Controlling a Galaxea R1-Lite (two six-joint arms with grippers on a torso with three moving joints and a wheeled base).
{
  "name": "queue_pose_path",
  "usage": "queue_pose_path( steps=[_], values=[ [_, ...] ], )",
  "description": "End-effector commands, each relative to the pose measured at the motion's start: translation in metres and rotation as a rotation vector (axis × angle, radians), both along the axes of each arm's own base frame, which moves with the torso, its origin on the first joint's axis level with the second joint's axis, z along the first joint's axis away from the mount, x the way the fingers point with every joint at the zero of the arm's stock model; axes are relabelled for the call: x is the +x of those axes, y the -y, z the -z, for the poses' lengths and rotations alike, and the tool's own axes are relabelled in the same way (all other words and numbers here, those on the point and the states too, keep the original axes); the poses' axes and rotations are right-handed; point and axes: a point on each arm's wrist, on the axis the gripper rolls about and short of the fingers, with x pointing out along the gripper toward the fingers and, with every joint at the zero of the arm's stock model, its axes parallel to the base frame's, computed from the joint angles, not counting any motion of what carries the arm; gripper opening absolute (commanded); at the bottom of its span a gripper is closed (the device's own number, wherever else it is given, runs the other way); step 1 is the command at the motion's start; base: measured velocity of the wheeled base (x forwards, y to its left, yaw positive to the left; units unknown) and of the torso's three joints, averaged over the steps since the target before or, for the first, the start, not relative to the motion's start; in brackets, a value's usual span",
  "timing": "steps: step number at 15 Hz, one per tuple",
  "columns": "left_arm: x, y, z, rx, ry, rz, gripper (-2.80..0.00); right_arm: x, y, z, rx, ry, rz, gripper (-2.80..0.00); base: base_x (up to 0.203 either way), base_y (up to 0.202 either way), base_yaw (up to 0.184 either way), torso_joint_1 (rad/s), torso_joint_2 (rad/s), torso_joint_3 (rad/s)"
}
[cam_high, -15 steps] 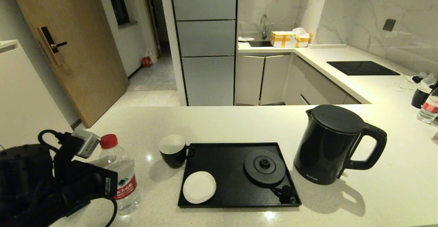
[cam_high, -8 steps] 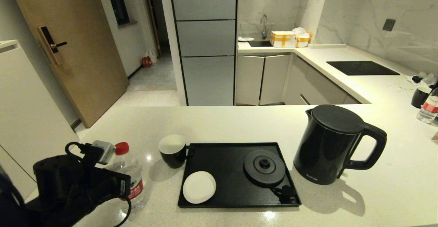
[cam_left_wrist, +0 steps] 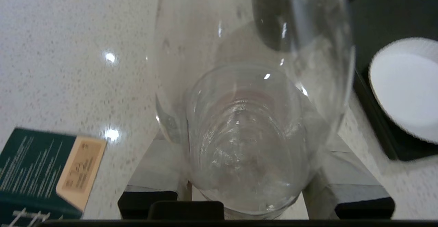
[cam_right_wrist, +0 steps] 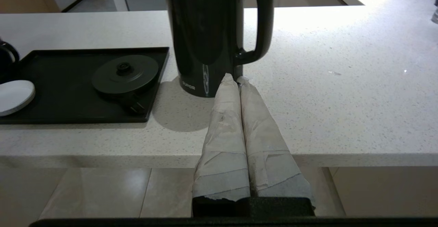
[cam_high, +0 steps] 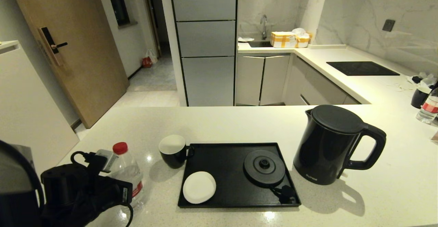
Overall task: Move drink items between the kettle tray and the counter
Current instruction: Place it on the left
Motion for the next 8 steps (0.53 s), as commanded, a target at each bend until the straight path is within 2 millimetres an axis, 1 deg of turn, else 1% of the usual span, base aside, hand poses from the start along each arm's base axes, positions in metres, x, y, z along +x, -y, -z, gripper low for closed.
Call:
queue_pose_path(
  steps=[1, 2, 4, 7, 8],
  values=[
    [-0.006, 0.0, -0.01, -0.002, 0.043, 0.003, -2.8, 0.0, 0.0, 0.0, -0.001, -0.001, -0.003, -2.8, 0.0, 0.0, 0.0, 0.0, 0.0, 0.0],
    [-0.009, -0.001, -0.018, -0.003, 0.075, 0.005, -2.8, 0.0, 0.0, 0.0, -0.001, -0.001, -0.002, -2.8, 0.0, 0.0, 0.0, 0.0, 0.0, 0.0],
    [-0.011, -0.001, -0.019, -0.002, 0.081, 0.005, -2.8, 0.0, 0.0, 0.0, -0.001, -0.003, -0.003, -2.8, 0.0, 0.0, 0.0, 0.0, 0.0, 0.0],
    [-0.014, -0.001, -0.031, -0.007, 0.139, 0.004, -2.8, 0.0, 0.0, 0.0, -0.001, -0.003, -0.002, -2.8, 0.0, 0.0, 0.0, 0.0, 0.0, 0.0],
    [-0.015, -0.001, -0.032, -0.006, 0.144, 0.003, -2.8, 0.0, 0.0, 0.0, -0.001, -0.003, -0.002, -2.8, 0.0, 0.0, 0.0, 0.0, 0.0, 0.0]
  ],
)
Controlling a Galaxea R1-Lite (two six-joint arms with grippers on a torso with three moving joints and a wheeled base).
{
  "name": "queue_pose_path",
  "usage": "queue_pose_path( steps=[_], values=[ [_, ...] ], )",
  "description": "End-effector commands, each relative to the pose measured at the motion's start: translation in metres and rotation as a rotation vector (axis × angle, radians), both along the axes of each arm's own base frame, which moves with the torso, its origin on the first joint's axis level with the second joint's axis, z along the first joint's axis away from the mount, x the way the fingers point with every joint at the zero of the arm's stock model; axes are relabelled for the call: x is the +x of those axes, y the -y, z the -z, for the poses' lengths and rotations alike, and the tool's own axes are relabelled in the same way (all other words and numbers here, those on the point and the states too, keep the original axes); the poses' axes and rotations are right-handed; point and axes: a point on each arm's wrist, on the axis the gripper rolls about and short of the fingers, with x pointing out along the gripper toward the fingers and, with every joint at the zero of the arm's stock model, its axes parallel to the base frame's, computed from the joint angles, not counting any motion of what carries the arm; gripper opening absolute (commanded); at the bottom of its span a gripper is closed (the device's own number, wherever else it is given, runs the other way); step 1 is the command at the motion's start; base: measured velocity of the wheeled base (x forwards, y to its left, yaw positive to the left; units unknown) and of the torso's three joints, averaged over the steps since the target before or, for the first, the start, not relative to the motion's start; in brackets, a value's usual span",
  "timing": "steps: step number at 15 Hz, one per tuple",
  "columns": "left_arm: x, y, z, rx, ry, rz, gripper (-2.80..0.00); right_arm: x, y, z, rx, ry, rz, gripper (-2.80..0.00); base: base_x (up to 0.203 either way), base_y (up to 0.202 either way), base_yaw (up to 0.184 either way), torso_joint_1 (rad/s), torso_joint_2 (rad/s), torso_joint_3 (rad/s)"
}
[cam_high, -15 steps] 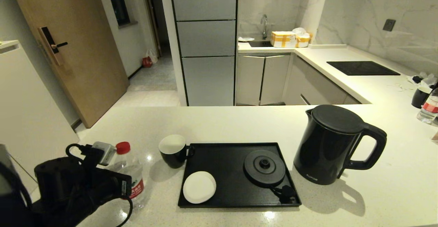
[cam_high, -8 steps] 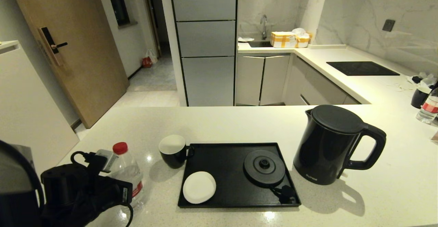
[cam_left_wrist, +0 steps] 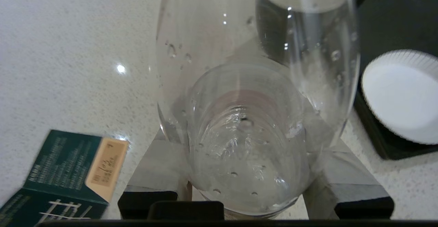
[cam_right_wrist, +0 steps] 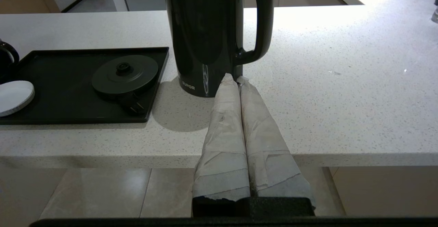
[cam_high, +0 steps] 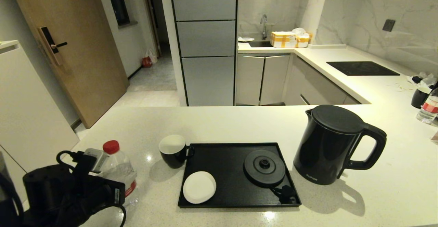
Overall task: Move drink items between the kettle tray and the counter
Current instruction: Place it on the left
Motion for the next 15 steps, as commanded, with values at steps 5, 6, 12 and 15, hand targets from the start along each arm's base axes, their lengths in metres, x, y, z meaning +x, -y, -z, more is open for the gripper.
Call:
queue_pose_path(
  steps=[5, 6, 12, 15],
  values=[
    [0.009, 0.0, 0.005, 0.002, -0.002, -0.024, -2.8, 0.0, 0.0, 0.0, -0.001, -0.003, -0.002, -2.8, 0.0, 0.0, 0.0, 0.0, 0.0, 0.0],
    [0.016, 0.0, 0.008, 0.003, -0.002, -0.026, -2.8, 0.0, 0.0, 0.0, -0.001, -0.003, -0.002, -2.8, 0.0, 0.0, 0.0, 0.0, 0.0, 0.0],
    [0.038, 0.0, 0.018, 0.002, -0.006, -0.045, -2.8, 0.0, 0.0, 0.0, -0.001, -0.003, -0.001, -2.8, 0.0, 0.0, 0.0, 0.0, 0.0, 0.0],
    [0.041, -0.002, 0.026, 0.003, -0.033, -0.053, -2.8, 0.0, 0.0, 0.0, -0.001, -0.001, -0.001, -2.8, 0.0, 0.0, 0.0, 0.0, 0.0, 0.0]
  ],
)
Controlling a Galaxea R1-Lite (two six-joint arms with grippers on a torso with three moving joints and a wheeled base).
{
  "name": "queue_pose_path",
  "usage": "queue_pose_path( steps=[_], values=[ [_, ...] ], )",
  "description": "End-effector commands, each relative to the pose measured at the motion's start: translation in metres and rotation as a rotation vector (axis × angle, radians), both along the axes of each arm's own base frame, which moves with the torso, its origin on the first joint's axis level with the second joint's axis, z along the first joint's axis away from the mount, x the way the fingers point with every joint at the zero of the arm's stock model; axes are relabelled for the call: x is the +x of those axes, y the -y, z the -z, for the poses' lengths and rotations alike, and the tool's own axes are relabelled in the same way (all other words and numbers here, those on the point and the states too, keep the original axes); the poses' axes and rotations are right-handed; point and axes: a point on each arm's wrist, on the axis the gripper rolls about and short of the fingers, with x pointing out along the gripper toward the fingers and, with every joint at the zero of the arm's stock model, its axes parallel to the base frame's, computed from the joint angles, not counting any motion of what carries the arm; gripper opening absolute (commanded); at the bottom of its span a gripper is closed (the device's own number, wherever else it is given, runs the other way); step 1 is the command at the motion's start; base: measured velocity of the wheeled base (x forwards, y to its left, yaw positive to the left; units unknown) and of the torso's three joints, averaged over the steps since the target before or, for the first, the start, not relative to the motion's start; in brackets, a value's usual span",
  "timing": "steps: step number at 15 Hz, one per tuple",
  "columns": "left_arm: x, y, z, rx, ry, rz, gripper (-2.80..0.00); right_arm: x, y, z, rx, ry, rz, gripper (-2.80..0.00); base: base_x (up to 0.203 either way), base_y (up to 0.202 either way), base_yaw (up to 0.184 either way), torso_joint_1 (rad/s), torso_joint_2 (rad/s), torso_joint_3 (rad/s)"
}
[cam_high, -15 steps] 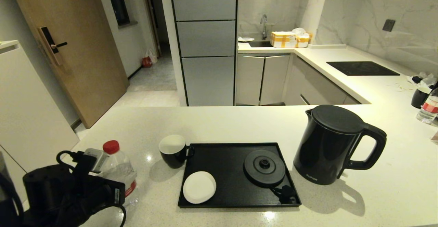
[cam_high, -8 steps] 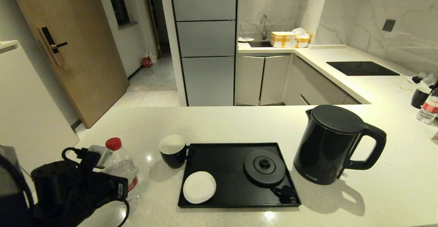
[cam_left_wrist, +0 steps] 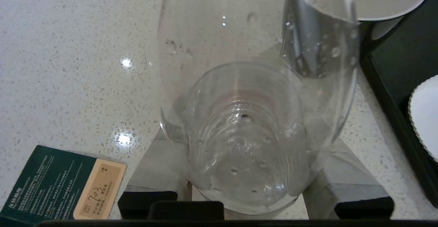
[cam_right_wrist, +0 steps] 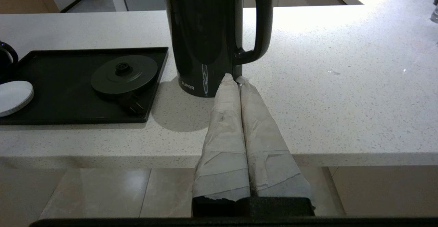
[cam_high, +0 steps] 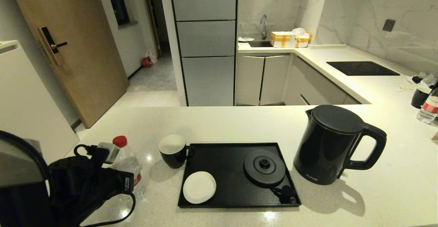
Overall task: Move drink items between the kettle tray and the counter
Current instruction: Place it on the left
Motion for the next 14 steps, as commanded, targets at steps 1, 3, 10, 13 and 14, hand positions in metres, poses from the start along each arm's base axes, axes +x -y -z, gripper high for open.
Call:
queue_pose_path(
  steps=[1, 3, 10, 13, 14],
  values=[
    [0.0, -0.001, 0.005, 0.0, -0.021, -0.003, -2.8, 0.0, 0.0, 0.0, 0.0, -0.003, -0.002, -2.8, 0.0, 0.0, 0.0, 0.0, 0.0, 0.0],
    [-0.001, -0.001, 0.006, 0.0, -0.026, -0.001, 0.0, 0.0, 0.0, 0.0, 0.0, -0.002, -0.001, -2.8, 0.0, 0.0, 0.0, 0.0, 0.0, 0.0],
    [-0.015, -0.002, -0.003, -0.002, -0.022, 0.0, 0.0, 0.0, 0.0, 0.0, 0.0, -0.002, -0.001, -2.8, 0.0, 0.0, 0.0, 0.0, 0.0, 0.0],
    [-0.028, -0.002, -0.008, -0.005, -0.025, 0.005, 0.0, 0.0, 0.0, 0.0, 0.0, -0.002, -0.001, -2.8, 0.0, 0.0, 0.0, 0.0, 0.0, 0.0],
    [-0.03, -0.002, -0.008, -0.005, -0.028, 0.005, 0.0, 0.0, 0.0, 0.0, 0.0, -0.002, -0.001, -2.8, 0.0, 0.0, 0.0, 0.0, 0.0, 0.0]
  ],
)
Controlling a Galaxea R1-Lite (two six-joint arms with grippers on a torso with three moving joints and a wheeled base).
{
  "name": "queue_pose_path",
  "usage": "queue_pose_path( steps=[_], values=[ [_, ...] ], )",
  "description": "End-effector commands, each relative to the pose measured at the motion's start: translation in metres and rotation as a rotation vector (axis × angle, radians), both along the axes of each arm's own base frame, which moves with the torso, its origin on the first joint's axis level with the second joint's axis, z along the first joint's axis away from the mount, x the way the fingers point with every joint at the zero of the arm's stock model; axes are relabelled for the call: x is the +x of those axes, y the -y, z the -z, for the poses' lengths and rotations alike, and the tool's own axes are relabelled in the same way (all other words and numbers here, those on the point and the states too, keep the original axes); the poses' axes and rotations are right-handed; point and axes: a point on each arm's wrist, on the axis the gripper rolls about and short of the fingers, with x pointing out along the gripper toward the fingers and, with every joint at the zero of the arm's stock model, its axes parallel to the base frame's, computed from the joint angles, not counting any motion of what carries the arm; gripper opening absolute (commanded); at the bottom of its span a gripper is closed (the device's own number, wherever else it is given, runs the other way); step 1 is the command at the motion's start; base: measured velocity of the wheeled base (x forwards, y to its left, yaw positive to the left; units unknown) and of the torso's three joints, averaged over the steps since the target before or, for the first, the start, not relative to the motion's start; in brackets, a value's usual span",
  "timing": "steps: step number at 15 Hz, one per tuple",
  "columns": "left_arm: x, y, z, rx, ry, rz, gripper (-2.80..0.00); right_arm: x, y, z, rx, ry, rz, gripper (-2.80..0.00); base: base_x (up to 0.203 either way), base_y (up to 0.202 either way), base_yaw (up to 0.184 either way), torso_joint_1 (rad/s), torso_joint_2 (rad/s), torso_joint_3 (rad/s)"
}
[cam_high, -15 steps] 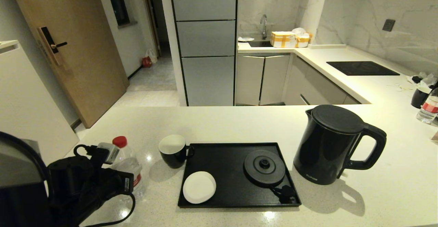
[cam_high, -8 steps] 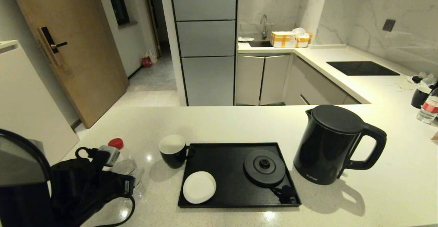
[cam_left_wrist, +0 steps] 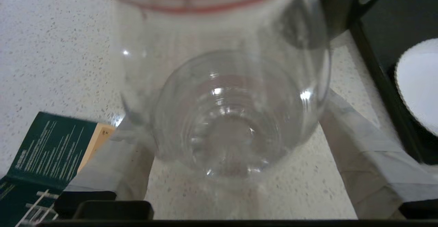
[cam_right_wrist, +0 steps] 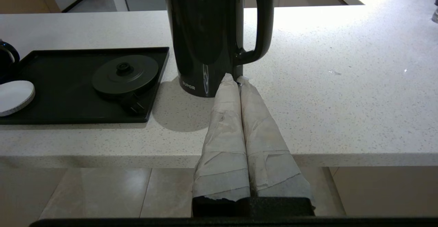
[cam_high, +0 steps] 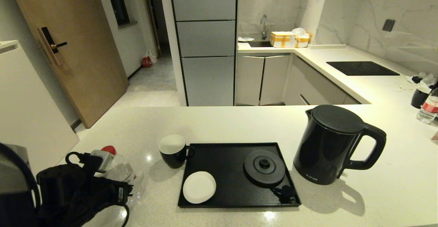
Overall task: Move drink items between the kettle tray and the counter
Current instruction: Place it on the left, then return the bottled water to its original position
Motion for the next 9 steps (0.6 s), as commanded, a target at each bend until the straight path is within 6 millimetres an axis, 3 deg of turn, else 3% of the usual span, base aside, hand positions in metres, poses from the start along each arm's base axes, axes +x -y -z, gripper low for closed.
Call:
queue_pose_path(
  steps=[1, 6, 9],
  values=[
    [-0.008, 0.0, -0.006, -0.004, 0.017, 0.0, 0.0, 0.0, 0.0, 0.0, 0.0, -0.003, -0.001, -2.8, 0.0, 0.0, 0.0, 0.0, 0.0, 0.0],
    [-0.013, -0.001, -0.024, -0.033, 0.099, -0.014, 0.0, 0.0, 0.0, 0.0, 0.0, -0.003, -0.002, -2.8, 0.0, 0.0, 0.0, 0.0, 0.0, 0.0],
    [-0.011, -0.003, -0.046, -0.029, 0.222, -0.044, 0.0, 0.0, 0.0, 0.0, 0.0, -0.002, -0.001, -2.8, 0.0, 0.0, 0.0, 0.0, 0.0, 0.0]
  ],
)
